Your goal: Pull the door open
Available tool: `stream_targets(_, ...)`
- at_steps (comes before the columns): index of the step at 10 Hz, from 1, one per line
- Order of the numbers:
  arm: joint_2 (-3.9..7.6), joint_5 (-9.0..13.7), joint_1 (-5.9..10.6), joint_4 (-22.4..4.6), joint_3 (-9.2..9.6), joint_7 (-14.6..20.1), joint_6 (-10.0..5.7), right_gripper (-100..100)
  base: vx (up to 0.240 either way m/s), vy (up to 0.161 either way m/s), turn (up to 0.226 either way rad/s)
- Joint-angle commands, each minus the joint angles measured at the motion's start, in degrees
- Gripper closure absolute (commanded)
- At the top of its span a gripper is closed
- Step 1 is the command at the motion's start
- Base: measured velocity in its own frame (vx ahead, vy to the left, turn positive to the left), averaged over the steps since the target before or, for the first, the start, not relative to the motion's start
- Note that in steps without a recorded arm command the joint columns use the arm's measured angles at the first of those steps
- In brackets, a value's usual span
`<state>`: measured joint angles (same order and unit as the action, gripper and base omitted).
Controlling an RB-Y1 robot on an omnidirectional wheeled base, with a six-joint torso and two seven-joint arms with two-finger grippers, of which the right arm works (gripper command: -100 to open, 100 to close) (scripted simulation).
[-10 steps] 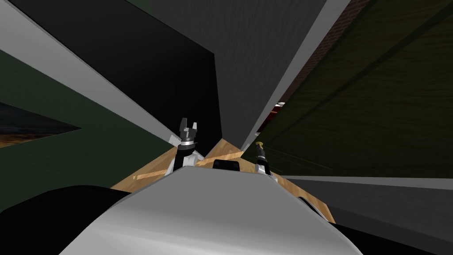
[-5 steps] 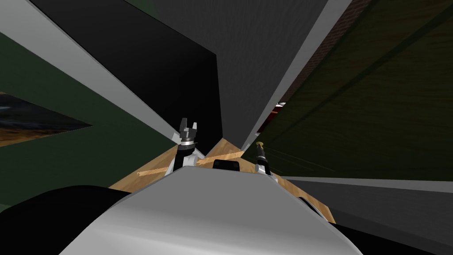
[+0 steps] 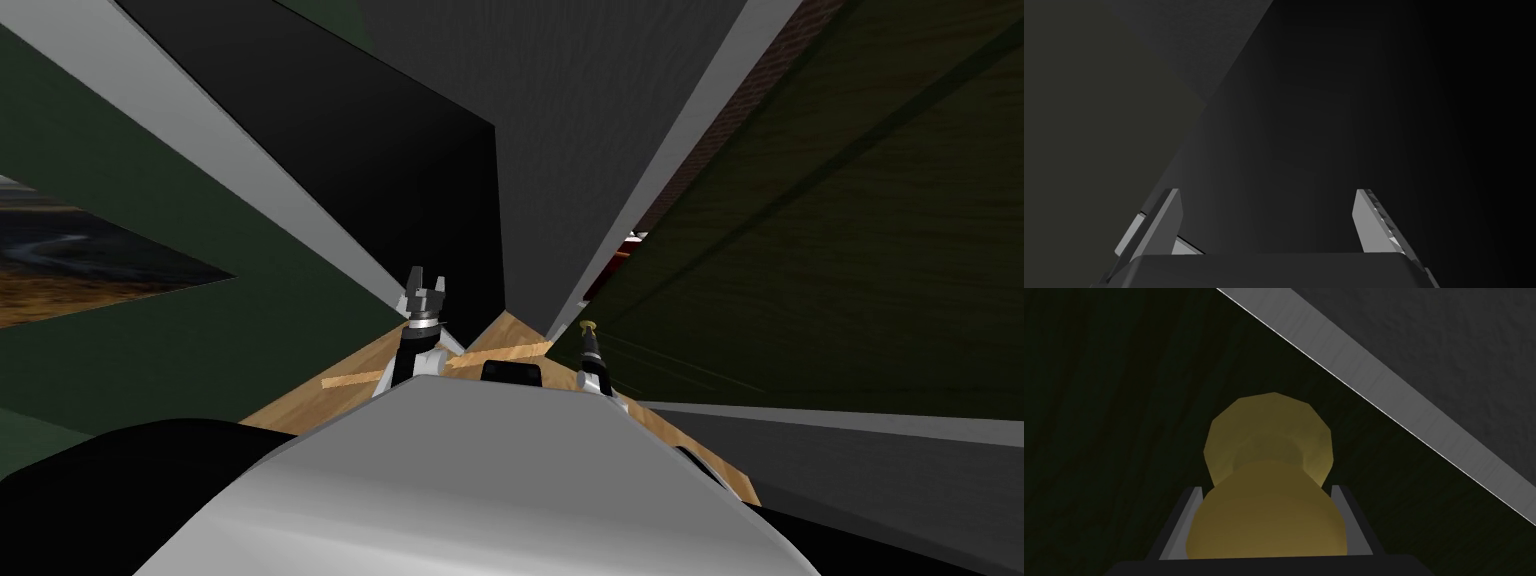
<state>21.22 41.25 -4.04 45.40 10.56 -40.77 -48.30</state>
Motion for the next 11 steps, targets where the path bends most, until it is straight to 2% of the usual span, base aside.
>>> stream_targets(1,-0.11,0.09,-0.05,-0.05,-0.06,1.70,-0.05,100,-0.033,-0.011,0.035)
stream_targets(2,-0.17,0.23,-0.10,-0.05,-0.27,3.92,-0.08,100,-0.038,-0.006,0.060)
stream_targets(3,-0.17,0.23,-0.10,-0.05,-0.27,4.08,-0.08,100,-0.029,-0.005,0.035)
stream_targets(4,-0.22,0.37,-0.16,-0.05,-0.49,6.41,-0.11,100,-0.033,-0.012,0.062)
stream_targets(11,-0.47,0.97,-0.39,-0.07,-1.40,15.99,-0.23,100,-0.045,-0.010,0.067)
